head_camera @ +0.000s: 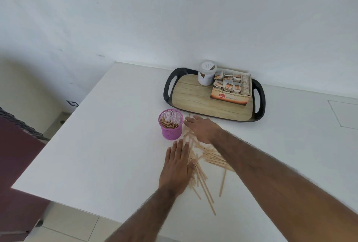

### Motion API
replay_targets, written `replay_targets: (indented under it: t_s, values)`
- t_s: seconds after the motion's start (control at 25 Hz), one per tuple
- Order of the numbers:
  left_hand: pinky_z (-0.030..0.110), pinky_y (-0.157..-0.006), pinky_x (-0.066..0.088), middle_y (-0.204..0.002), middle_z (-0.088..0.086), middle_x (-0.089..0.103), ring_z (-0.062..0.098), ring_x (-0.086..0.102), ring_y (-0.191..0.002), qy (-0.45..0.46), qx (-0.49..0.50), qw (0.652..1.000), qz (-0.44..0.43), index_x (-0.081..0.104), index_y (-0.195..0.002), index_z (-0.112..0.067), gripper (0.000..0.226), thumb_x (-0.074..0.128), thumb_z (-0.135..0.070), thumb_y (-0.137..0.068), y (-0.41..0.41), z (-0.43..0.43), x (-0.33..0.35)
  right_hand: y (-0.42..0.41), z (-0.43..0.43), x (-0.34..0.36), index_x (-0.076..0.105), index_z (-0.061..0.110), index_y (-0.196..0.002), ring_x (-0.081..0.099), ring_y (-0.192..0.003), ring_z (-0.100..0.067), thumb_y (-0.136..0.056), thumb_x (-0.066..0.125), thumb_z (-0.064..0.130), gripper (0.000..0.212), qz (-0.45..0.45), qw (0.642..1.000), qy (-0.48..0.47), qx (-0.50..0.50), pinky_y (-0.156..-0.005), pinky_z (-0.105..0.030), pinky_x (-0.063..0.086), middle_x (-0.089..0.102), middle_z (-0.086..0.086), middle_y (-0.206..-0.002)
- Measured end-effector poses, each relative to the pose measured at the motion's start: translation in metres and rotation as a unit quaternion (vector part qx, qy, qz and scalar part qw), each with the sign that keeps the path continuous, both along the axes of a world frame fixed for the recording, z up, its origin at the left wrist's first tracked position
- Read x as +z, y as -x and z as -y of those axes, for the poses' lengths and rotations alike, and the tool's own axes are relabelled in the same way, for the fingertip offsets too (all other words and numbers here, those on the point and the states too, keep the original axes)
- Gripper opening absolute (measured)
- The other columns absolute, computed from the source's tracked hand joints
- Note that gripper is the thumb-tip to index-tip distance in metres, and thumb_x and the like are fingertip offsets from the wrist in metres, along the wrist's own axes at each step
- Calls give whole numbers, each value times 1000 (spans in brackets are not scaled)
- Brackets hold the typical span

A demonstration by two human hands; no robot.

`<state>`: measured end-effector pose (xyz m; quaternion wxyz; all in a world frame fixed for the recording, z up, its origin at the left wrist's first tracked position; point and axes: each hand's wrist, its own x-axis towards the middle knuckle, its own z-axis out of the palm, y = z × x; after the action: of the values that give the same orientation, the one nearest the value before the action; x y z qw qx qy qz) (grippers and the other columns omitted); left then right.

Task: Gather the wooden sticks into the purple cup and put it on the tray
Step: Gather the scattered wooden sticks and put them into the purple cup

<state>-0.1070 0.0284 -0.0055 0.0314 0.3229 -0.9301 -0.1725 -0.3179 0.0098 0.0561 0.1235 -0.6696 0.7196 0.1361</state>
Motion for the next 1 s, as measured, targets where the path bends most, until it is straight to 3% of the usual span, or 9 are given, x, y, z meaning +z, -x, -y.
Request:
replay_targets:
  t_s: [0.12,0.2,0.36,0.48,0.68,0.76,1.0]
  values:
    - [41,-128,-3,-169,-4,-15,16,-19,-154,-10,2,1000,6,-2,-163,-24,65,11,-53,-106,0,0,-2,-3,-4,-2,17,22,-160,13,-155,-29,-99,52,8,72,-15,1000,-11,1,-114,-54,36,11,0,-170]
    - [42,-128,-2,-168,-4,-16,16,-21,-154,-11,2,1000,14,-4,-163,-24,67,7,-56,-105,1,0,-3,-2,-16,-4,24,20,-158,20,-152,-31,-98,52,10,66,-33,999,11,-6,-113,-54,36,21,-6,-166]
    - [41,-127,-4,-168,-4,-19,16,-23,-153,-8,-2,1000,26,-8,-162,-24,75,-6,-62,-98,2,-1,-2,-5,-51,-3,40,12,-145,45,-131,-32,-94,50,10,52,-78,994,49,-60,-102,-50,44,46,-13,-142]
    - [43,-127,-2,-168,-2,-19,17,-22,-154,0,-3,1000,29,-7,-162,-24,76,-5,-64,-98,2,-1,-2,-7,-74,1,56,12,-128,53,-116,-29,-94,47,10,35,-112,989,69,-69,-95,-45,44,56,-10,-126]
    - [41,-127,-8,-168,-1,-20,18,-24,-153,4,-12,999,40,-8,-162,-22,80,11,-69,-99,3,-1,1,21,-64,10,55,7,-129,51,-118,-30,-93,45,5,37,-40,969,72,-231,-96,-45,47,53,-13,-129]
    - [40,-126,-11,-167,-2,-22,18,-25,-153,7,-17,999,47,-9,-162,-22,85,13,-73,-97,3,-1,2,22,-65,6,53,5,-132,49,-118,-31,-94,46,7,38,-33,972,44,-228,-95,-47,47,49,-15,-132]
    - [40,-125,-12,-168,1,-21,21,-23,-154,19,-13,998,56,-8,-162,-19,85,15,-71,-98,6,-2,-1,-3,-101,-6,53,11,-131,50,-113,-28,-91,43,5,42,-32,985,86,-143,-92,-44,46,49,-11,-127]
